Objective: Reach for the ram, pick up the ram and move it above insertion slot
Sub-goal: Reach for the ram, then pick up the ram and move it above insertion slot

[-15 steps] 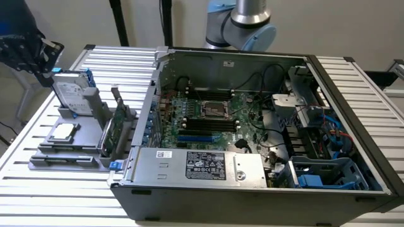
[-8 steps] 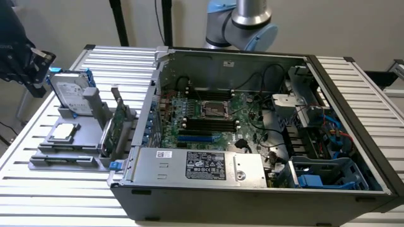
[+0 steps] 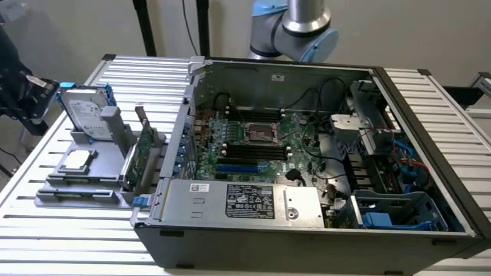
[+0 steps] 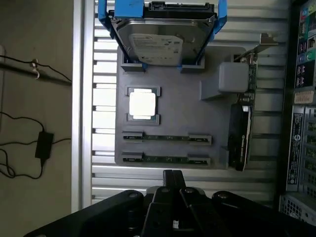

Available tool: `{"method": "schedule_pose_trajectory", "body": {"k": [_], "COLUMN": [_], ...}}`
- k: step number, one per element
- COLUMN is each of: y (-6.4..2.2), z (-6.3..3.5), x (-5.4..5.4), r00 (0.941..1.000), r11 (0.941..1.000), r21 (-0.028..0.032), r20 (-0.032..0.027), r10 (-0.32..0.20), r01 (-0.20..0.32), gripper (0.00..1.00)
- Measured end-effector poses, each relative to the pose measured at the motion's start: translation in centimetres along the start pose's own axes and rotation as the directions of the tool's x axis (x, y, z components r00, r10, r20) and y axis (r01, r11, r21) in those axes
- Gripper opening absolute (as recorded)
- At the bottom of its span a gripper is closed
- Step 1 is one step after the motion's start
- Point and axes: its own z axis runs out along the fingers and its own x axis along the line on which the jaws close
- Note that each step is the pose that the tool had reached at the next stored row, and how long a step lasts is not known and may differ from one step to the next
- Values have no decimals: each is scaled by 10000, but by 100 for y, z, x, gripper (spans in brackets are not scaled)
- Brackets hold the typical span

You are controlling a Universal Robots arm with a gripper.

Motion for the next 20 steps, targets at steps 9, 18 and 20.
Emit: {"method": "schedule_pose_trajectory", "body": {"k": [9, 18, 20], "y": [-3, -4, -4], "z": [64, 72, 72], "x": [-21, -21, -21], "r00": [9907, 9552, 9439], "r11": [9908, 9553, 9439], "r21": [9, 11, 11], "r20": [-53, -112, -124], "r10": [-1356, -2956, -3301], "r01": [1356, 2956, 3302], "gripper": [11, 11, 11]}}
